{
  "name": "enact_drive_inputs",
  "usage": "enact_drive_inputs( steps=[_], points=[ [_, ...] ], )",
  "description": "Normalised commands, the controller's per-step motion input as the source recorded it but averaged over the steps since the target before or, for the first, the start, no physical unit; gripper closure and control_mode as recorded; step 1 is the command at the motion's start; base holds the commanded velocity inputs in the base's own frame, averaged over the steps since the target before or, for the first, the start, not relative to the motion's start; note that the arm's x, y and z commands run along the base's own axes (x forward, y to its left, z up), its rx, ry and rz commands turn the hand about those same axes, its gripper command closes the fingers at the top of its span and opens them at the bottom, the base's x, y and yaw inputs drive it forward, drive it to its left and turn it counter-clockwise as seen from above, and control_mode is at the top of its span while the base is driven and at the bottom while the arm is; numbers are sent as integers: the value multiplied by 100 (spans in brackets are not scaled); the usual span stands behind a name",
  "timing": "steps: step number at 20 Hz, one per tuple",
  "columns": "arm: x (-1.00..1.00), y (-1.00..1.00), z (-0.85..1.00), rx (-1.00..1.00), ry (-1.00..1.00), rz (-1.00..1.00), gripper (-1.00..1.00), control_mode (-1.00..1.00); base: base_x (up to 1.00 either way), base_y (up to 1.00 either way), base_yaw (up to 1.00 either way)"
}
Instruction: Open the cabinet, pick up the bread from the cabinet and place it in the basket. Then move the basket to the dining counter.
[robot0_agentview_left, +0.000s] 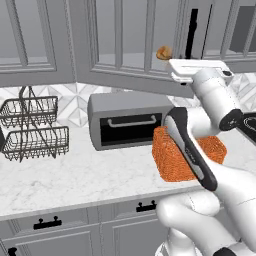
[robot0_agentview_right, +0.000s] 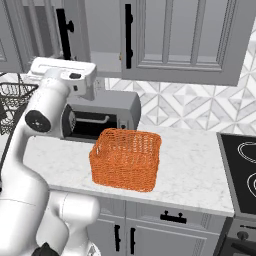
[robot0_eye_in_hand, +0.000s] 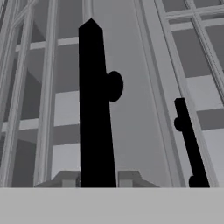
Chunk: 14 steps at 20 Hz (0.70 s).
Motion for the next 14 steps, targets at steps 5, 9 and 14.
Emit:
enact_drive_inputs(
  steps=[5,9,14],
  points=[
    [-100,18,1,0,5,-2,100,-100,0,0,0],
    [-94,35,1,0,5,-4,100,-100,0,0,0],
    [-36,20,7,-1,2,0,100,-100,0,0,0]
  ],
)
